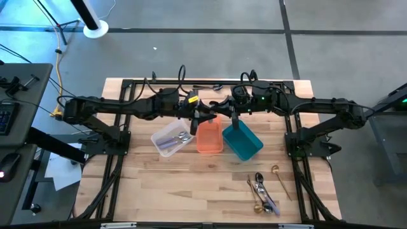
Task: Sort silverware by color (type)
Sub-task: Put the purple spoon into the white bin
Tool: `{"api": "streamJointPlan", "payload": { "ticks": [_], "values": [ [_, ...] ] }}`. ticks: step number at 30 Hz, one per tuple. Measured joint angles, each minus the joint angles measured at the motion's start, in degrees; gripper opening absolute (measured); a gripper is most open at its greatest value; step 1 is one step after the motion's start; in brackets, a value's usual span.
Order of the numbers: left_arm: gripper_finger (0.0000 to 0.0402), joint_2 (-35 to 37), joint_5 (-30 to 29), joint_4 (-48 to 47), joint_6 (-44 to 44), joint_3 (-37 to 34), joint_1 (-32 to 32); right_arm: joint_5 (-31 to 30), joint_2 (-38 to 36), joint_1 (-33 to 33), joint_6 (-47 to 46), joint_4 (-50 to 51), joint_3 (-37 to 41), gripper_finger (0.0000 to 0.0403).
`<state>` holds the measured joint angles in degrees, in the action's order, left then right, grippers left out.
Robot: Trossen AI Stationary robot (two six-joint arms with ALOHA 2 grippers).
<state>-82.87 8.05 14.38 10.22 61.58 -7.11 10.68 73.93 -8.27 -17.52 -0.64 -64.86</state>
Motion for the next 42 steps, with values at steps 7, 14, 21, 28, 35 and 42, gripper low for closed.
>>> {"api": "streamJointPlan", "payload": {
  "ticks": [7, 14, 21, 28, 35, 42],
  "values": [
    [0.0022, 0.00, 0.06, 0.19, -1.51, 0.00, -0.41, -0.12, 0.00, 0.00, 0.02, -0.08, 0.00, 0.0000],
    [0.0017, 0.00, 0.19, 0.12, -2.00, 0.00, -0.76, -0.27, 0.00, -0.02, 0.02, 0.12, 0.00, 0.0002],
    [0.0017, 0.00, -2.71, -0.76, -2.92, -0.04, -0.80, -1.22, -1.05, 0.00, 2.46, 3.67, 0.00, 0.0085],
    [0.0017, 1.03, -3.00, -7.78, -2.98, -0.04, -0.90, -2.28, -6.98, -2.63, 4.63, 16.07, 0.02, 0.0178],
    [0.0017, 7.40, -2.79, -1.23, -1.27, -8.36, -1.10, -3.64, -12.58, -3.32, 6.21, 29.86, 0.13, 0.0188],
    [0.0017, 18.52, -6.92, 5.22, 0.35, -18.93, -1.19, -3.79, -14.04, -3.32, 7.02, 26.76, 2.29, 0.0188]
  ]
}}
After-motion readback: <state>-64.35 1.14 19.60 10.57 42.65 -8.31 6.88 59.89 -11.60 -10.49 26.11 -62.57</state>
